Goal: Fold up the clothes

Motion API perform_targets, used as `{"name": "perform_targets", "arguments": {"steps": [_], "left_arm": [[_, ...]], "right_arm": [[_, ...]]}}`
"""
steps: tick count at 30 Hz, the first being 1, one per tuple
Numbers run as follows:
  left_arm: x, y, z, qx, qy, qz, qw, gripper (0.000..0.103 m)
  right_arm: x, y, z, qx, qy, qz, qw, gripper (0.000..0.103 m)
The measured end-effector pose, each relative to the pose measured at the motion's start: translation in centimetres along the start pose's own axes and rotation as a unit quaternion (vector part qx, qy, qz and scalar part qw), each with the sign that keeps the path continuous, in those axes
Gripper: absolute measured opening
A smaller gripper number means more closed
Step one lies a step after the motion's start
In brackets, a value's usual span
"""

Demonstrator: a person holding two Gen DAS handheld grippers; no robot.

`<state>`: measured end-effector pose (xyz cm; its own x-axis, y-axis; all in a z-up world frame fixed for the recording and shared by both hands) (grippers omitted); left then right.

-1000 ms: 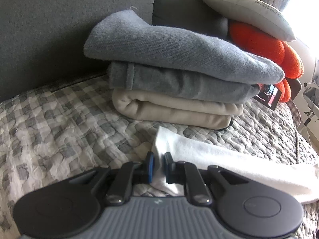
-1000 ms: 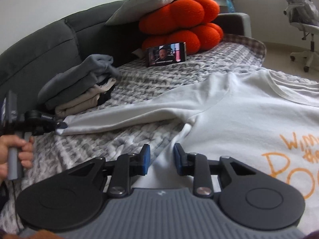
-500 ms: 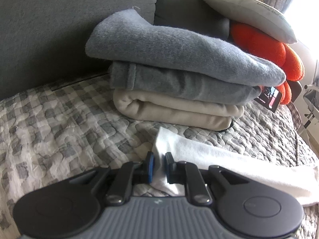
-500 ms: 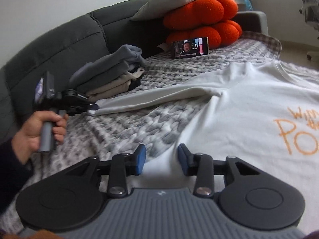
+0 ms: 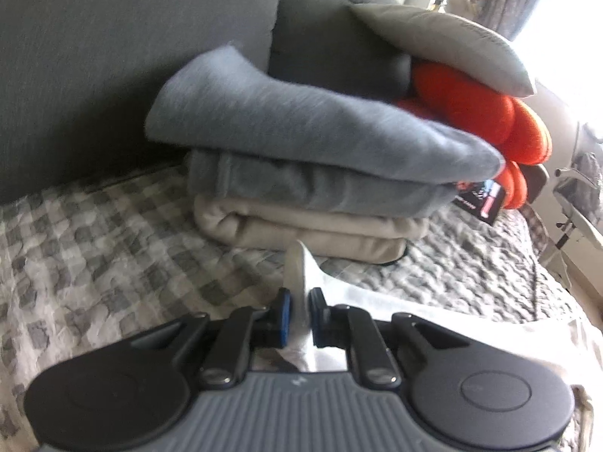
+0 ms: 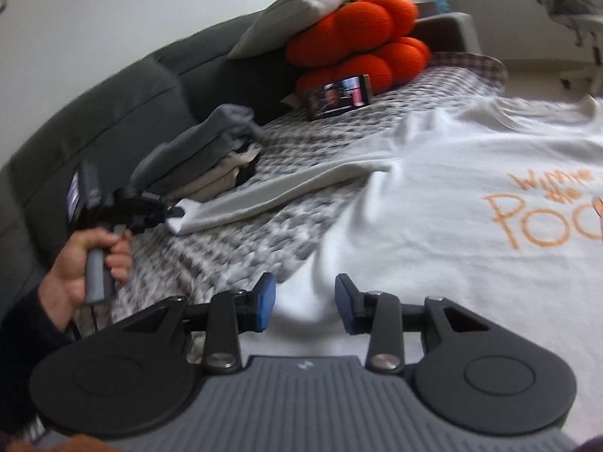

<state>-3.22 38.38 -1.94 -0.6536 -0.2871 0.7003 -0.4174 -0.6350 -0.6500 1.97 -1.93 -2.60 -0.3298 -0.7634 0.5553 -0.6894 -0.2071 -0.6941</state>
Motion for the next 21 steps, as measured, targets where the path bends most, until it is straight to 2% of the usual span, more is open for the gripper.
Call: {"name": "perform_targets", "arguments": {"steps": [4, 7, 11, 13, 16, 19, 21], "left_arm": [[2.7, -0.4, 1.8, -0.007, 0.026, 0.031, 0.9992, 0.01], [5.2, -0.6, 4.5, -0.029, 0.062, 0.057, 0.996, 0.01], [7.7, 0.3, 9.2, -0.066, 0.128, 0.066, 0.9873, 0.01], [8.3, 1.6, 12.1, -0.083, 0.164, 0.061, 0.9811, 0.01], [8.7, 5.4, 17.1, -0.122, 0.215, 0.034, 0.9684, 0.01], [8.3, 9.9, 21.0, -0.173, 0.229, 0.023, 0.9578, 0.01], [7.4, 12.1, 22.3, -0.193, 0.23, 0.007, 0.9537, 0.011]], "right_arm": [[1.3, -0.4, 2.1, -0.061, -0.003, 0.029, 0.998, 0.042], [2.1, -0.6, 3.7, -0.101, 0.001, 0.046, 0.994, 0.042], [2.3, -0.5, 4.9, -0.133, 0.014, 0.058, 0.989, 0.042], [2.4, -0.3, 5.5, -0.154, 0.009, 0.067, 0.986, 0.042], [2.7, 0.1, 6.4, -0.186, -0.004, 0.081, 0.979, 0.042], [3.3, 0.0, 6.7, -0.188, 0.006, 0.088, 0.978, 0.042], [3.8, -0.2, 7.0, -0.188, 0.017, 0.094, 0.977, 0.043]]}}
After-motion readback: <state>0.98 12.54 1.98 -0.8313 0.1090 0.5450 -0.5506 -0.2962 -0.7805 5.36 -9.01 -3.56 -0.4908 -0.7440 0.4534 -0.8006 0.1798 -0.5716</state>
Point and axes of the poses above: each gripper's, at about its wrist camera, not at the fingertips, and x roughly against the way its jaws point, z to its right, y to its underside, the point moved 5 cm from there along -x, roughly the way its jaws point, and after that the axes turned 8 degrees about -z, right-handed, at the moved point
